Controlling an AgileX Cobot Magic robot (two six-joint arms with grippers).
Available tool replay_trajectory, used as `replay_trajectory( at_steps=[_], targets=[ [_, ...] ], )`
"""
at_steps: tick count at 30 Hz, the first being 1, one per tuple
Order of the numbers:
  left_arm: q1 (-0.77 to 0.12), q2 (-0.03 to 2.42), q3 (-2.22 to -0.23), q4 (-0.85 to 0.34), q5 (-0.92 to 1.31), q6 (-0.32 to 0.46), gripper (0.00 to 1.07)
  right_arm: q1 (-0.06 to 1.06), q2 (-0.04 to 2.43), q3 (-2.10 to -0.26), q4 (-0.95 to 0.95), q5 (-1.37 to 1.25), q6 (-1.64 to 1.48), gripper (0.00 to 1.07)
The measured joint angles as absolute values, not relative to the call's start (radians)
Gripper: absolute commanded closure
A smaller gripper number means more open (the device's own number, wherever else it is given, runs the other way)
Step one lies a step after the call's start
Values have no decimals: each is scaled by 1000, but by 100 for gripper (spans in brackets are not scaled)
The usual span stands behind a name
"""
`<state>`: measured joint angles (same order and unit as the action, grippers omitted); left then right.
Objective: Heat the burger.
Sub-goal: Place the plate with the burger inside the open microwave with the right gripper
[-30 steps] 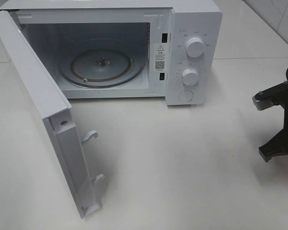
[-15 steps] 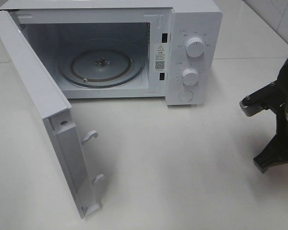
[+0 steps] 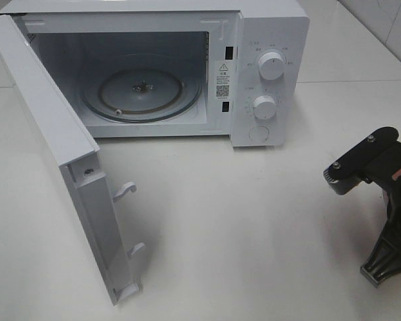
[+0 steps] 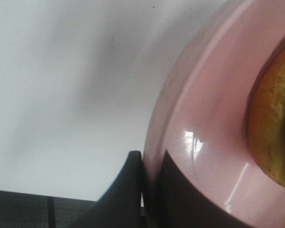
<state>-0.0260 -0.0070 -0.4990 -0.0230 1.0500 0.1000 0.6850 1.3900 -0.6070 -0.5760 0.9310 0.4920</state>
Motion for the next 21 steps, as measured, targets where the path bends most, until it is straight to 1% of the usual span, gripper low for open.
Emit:
replay_trajectory(
  at_steps=[1,3,6,11,12,14,17,21],
  targets=[
    [-26,-7,-499,-23,1050,100,10,685,1390,-607,-576,931,492,107],
    [-26,-7,-499,-23,1050,100,10,724,1367,-594,-573,946,493,107],
    [-26,-7,-499,-23,1050,100,10,735,1362,-591,-572,954,493,107],
    [-26,-7,-499,-22,1050,100,10,823,1342,-581,-563,975,493,107],
    [-26,-7,-499,-22,1050,100,10,823,1342,-581,-563,975,493,107],
    [-26,-7,-499,-22,1050,100,10,888,1336,-581,-562,974,492,107],
    [-26,-7,-499,-22,1050,100,10,903,1336,-581,-562,974,491,107],
    [-26,-7,-499,-22,1050,100,10,962,1336,-581,-573,974,468,107]
  ],
)
